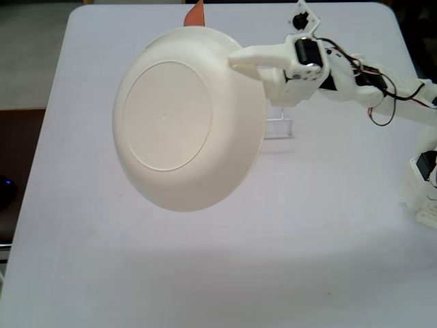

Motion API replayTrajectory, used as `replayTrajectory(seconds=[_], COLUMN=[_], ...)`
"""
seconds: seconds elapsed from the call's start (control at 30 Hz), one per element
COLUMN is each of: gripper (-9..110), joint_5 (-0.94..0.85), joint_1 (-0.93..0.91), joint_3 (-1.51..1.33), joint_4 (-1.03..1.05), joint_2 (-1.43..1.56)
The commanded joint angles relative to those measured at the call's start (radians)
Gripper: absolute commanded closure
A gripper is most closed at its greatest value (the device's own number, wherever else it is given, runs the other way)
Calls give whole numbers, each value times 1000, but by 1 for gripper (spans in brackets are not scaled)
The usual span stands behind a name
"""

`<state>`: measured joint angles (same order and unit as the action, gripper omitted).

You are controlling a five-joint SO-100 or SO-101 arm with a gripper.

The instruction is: Could you take three plates?

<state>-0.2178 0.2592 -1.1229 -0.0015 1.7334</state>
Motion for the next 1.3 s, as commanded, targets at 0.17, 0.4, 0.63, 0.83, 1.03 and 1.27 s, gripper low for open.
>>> replayTrajectory(seconds=[0.17,0.4,0.63,0.83,1.03,1.27], gripper=[102,102,102,102,102,93], joint_5=[9,14,11,8,9,-26], joint_1=[-21,-26,-28,-28,-29,-41], joint_3=[95,95,95,95,80,69], joint_4=[-61,-61,-58,-55,-54,37], joint_2=[14,14,20,25,34,61])
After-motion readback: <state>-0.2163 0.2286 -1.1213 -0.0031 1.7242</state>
